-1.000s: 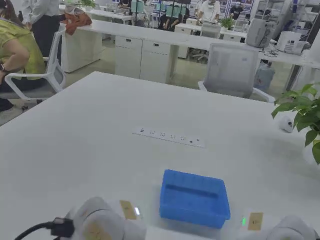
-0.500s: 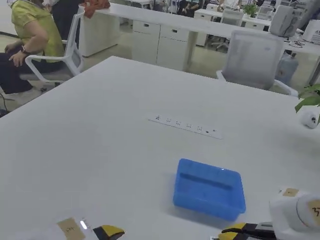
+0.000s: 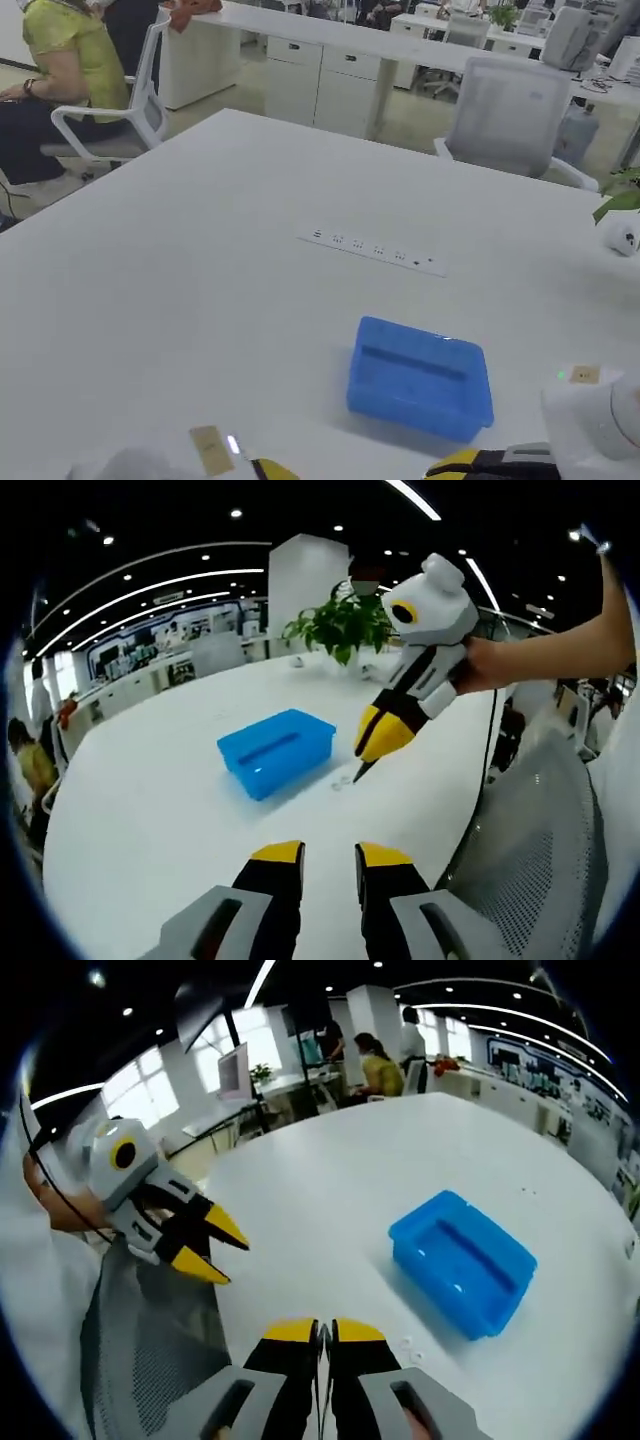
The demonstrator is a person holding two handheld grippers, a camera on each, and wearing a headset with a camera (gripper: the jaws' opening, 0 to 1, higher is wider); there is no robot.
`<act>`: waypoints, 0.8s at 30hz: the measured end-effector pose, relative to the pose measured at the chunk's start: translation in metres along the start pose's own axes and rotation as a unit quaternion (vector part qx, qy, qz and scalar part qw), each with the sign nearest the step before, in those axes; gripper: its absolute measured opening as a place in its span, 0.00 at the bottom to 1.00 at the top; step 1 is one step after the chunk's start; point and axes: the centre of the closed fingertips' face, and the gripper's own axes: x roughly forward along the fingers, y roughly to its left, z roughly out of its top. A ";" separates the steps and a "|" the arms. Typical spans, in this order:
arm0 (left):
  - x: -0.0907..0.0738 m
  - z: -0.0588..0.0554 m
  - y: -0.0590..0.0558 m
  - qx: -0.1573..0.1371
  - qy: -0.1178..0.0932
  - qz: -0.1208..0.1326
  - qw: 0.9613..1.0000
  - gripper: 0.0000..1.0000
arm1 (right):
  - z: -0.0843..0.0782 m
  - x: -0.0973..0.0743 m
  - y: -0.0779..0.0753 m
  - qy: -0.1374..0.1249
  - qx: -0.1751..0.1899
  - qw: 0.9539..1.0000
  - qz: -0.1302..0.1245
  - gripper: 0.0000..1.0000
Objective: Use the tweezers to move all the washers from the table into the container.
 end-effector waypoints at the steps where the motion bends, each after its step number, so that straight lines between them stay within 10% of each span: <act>1: 0.007 0.005 -0.005 0.026 0.002 -0.013 1.000 0.20 | 0.003 -0.002 0.010 0.005 -0.004 1.000 0.014 0.01; 11: 0.035 0.027 -0.024 0.128 -0.006 -0.028 0.991 0.09 | 0.024 -0.010 0.042 0.001 -0.016 0.998 0.053 0.01; 24: 0.035 0.039 -0.027 0.079 -0.031 -0.009 0.996 0.00 | 0.038 -0.016 0.038 -0.035 -0.010 0.999 0.034 0.03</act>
